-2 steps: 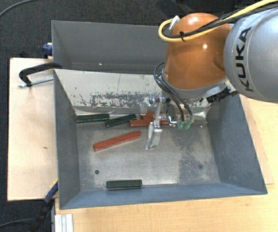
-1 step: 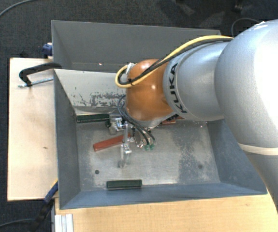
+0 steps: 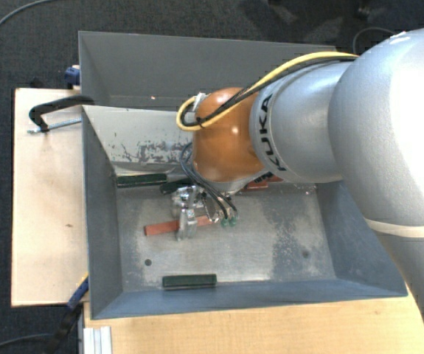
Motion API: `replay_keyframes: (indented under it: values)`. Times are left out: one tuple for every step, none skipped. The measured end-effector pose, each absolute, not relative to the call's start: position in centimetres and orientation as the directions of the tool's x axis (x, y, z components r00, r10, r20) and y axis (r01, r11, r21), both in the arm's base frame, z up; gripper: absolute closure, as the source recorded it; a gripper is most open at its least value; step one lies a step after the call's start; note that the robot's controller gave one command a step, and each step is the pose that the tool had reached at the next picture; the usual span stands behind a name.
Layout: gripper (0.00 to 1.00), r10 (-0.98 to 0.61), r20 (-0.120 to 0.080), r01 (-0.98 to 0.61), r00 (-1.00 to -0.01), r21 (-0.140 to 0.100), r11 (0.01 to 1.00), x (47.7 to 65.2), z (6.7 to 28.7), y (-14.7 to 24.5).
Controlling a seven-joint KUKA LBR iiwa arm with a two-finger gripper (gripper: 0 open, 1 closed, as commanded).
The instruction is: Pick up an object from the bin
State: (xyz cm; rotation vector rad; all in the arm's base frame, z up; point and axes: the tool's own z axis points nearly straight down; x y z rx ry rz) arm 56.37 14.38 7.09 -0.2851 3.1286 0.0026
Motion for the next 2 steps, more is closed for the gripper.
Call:
replay_keyframes:
  values:
    - [1.00, -0.311, -0.014, -0.311, -0.950, -0.001, 0.950, 56.3, 17.0, 13.6]
    - [1.00, -0.418, -0.014, -0.418, -0.908, -0.003, 0.908, 56.8, 23.5, 11.8]
